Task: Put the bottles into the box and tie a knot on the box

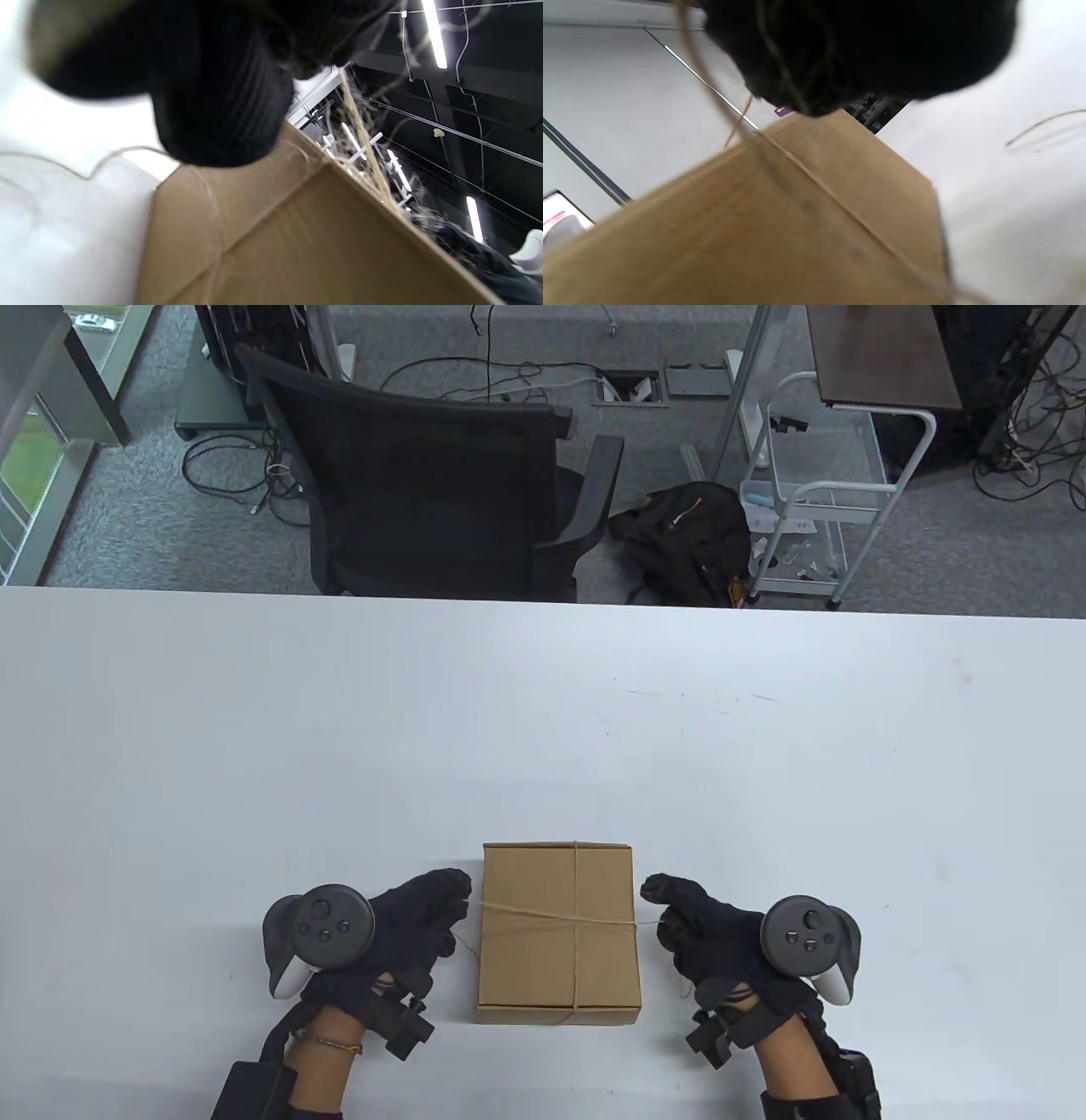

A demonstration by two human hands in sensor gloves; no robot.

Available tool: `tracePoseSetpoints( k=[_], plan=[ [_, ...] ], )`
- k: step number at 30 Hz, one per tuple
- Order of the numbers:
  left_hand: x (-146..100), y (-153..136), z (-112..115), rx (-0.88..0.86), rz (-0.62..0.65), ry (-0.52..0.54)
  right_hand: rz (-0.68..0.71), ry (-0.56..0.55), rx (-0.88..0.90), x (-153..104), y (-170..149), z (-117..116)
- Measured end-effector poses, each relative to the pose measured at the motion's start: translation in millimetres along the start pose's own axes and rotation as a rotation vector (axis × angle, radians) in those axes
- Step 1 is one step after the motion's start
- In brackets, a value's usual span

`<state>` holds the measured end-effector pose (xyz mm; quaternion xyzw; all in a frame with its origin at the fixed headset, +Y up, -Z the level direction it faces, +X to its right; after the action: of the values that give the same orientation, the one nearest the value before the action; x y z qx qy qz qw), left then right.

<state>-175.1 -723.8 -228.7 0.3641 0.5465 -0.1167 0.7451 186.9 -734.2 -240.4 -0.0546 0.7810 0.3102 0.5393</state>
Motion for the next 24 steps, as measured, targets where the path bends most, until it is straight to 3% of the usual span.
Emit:
tracePoseSetpoints(
  k=[4,8,10,13,18,22,24],
  plan=[
    [1,-3,-5,0.076,-0.016,-0.062,0.065,0.026,-0.045,2,4,7],
    [-2,-12,-10,0.026,-0.043,-0.11,0.029,0.145,0.126,-1,3,4],
    [-2,-15,-11,0.016,-0.064,-0.125,0.025,0.192,0.007,-2,7,1],
    [-5,-22,-9,0.087,-0.156,-0.196,0.029,0.188,-0.344,0,22,-6],
    [-10,-31,11,0.227,-0.259,-0.453,0.045,-0.026,-0.689,-1,40,-14],
    [-12,-21,39,-0.024,-0.215,-0.667,0.02,-0.11,-0.773,-2,38,-17],
    [-11,-12,44,-0.114,-0.17,-0.683,0.017,-0.146,-0.757,-3,36,-18]
  ],
)
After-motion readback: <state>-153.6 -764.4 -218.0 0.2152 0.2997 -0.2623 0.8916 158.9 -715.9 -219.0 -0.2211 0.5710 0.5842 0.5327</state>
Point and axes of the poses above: the tracker on the back of each hand, its own y axis roughly to the thumb side, its own x axis roughly from the wrist to the fingertips, z = x × y, the point moved 5 cm from there along x, roughly from the wrist to the fingertips, and after that the axes turned 7 degrees about z, right-handed, at the moved point
